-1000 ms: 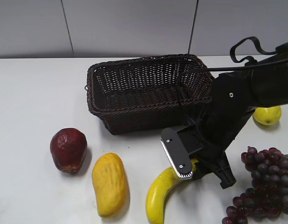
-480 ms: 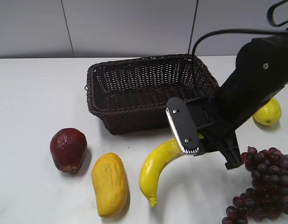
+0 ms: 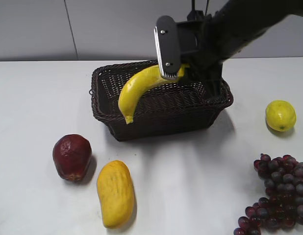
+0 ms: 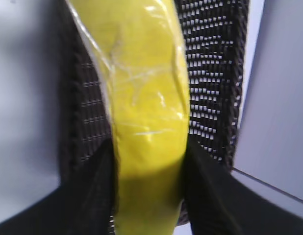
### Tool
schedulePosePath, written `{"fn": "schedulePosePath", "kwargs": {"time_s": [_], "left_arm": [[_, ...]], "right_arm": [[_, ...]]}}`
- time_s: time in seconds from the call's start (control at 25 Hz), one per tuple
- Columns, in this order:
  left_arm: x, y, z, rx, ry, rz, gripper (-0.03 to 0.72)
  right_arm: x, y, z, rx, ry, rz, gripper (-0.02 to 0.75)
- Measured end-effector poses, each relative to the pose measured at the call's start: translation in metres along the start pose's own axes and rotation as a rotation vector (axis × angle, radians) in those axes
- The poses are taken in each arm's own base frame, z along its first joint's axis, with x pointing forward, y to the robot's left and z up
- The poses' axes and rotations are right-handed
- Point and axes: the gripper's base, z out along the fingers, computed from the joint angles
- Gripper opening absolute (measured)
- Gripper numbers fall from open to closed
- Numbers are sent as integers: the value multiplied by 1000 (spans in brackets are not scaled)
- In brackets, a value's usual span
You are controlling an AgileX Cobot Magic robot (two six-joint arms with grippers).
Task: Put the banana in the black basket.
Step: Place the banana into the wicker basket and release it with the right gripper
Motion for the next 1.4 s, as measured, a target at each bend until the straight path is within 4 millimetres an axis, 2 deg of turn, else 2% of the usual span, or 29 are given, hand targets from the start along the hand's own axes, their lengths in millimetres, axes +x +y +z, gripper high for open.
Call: {"fn": "schedulePosePath", "kwargs": {"time_s": [0.16, 0.28, 0.44, 0.64, 0.8, 1.0, 1.08, 1.24, 1.4], "left_arm": [[0, 0, 0, 0, 0, 0, 578], [0, 0, 0, 0, 0, 0, 578], [0, 0, 0, 0, 0, 0, 578], [0, 0, 0, 0, 0, 0, 578], [0, 0, 0, 0, 0, 0, 578], [0, 0, 0, 0, 0, 0, 578], [0, 0, 0, 0, 0, 0, 578], [0, 0, 0, 0, 0, 0, 578], [0, 0, 0, 0, 0, 0, 578]], "right_arm": [[4, -32, 35, 16, 69, 13, 307], [14, -49, 60, -36, 129, 70, 307], [27, -60, 87, -140, 197, 156, 307], [21, -58, 107, -190, 122, 267, 307], [22, -49, 122, -230, 121, 286, 307], [23, -46, 125, -246, 128, 302, 307], [23, -46, 125, -247, 131, 316, 358], [23, -46, 125, -246, 142, 394, 553], [23, -44, 123, -268, 161, 447, 597]]}}
